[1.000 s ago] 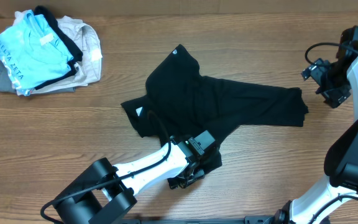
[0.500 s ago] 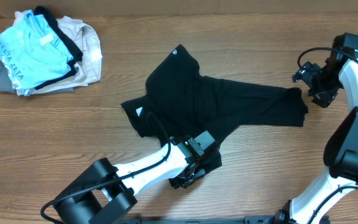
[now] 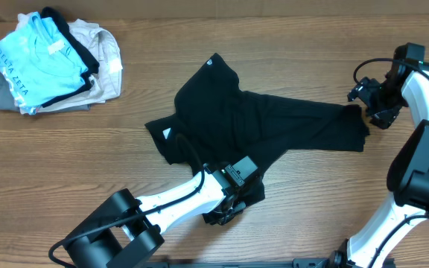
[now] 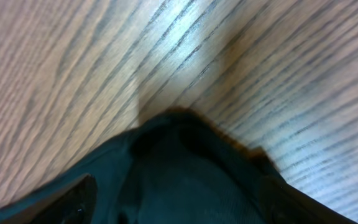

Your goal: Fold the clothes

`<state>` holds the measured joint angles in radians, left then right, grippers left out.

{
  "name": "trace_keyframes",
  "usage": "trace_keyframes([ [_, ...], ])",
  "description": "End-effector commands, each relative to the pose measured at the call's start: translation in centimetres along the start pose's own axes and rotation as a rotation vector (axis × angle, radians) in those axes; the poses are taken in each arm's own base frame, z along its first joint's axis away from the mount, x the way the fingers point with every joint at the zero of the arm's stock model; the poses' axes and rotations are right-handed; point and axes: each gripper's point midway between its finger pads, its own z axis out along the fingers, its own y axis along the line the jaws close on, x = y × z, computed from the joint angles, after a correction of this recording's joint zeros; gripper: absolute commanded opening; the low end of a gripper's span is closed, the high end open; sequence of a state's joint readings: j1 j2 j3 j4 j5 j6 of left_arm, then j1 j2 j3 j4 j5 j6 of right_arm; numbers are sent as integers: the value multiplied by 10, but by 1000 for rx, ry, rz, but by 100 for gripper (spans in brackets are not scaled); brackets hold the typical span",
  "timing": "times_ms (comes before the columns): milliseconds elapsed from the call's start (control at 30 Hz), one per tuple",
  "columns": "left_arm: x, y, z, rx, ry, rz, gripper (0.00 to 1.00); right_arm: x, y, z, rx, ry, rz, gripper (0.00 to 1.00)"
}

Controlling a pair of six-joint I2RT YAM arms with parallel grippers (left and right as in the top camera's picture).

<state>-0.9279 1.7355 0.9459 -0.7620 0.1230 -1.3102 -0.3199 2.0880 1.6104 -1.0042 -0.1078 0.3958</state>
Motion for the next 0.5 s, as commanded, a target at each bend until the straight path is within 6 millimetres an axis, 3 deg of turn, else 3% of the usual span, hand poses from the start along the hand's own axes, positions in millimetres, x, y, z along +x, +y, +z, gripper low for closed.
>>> trace_keyframes([
  [0,-1,14,8,-47,-8,-19,41,1,3,11,-5,8,-2,87],
  [233,-1,12,8,-42,-8,-19,44,-5,10,15,-13,-21,12,82],
  [467,-1,13,8,-43,-8,-18,43,-2,6,35,4,11,22,81],
])
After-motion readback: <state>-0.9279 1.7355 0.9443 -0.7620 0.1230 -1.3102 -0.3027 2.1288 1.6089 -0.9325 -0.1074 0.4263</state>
